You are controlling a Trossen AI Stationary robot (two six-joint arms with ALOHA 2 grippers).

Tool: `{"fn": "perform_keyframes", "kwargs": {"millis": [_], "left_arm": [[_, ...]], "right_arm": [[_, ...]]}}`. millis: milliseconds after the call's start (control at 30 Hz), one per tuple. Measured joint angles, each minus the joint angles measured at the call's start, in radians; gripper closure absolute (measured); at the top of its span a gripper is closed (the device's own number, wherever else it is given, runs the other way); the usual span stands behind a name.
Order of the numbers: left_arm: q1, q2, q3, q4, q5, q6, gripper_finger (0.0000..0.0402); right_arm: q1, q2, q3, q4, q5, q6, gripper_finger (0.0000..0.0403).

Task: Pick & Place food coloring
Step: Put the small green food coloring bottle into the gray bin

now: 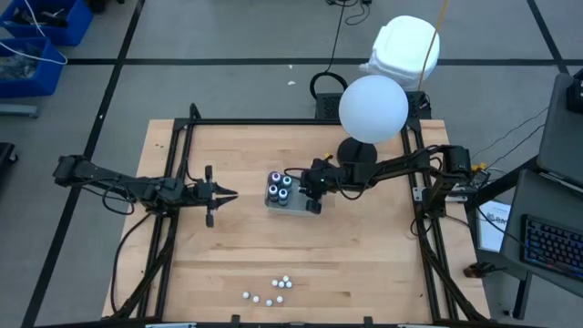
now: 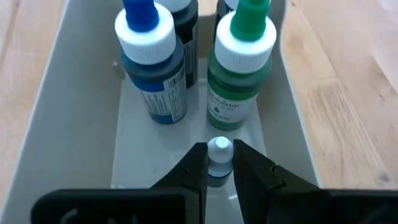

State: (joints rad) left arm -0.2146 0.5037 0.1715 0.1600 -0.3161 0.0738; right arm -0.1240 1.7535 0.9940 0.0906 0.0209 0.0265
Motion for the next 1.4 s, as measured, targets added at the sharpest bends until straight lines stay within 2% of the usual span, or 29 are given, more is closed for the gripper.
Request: {"fn": "perform_keyframes", "kwargs": {"millis": [1033, 1400], "left_arm": [[0.001, 0.0, 0.0, 0.001, -0.002, -0.001, 0.035], [0.001, 0.0, 0.0, 0.001, -0.001, 0.0, 0.035]], "right_arm": [[-0.02, 0.075, -0.008, 0.063, -0.051, 0.058, 0.0355], [-0.02, 0.072, -0.009, 0.09, -0.049, 0.066, 0.0294]]}}
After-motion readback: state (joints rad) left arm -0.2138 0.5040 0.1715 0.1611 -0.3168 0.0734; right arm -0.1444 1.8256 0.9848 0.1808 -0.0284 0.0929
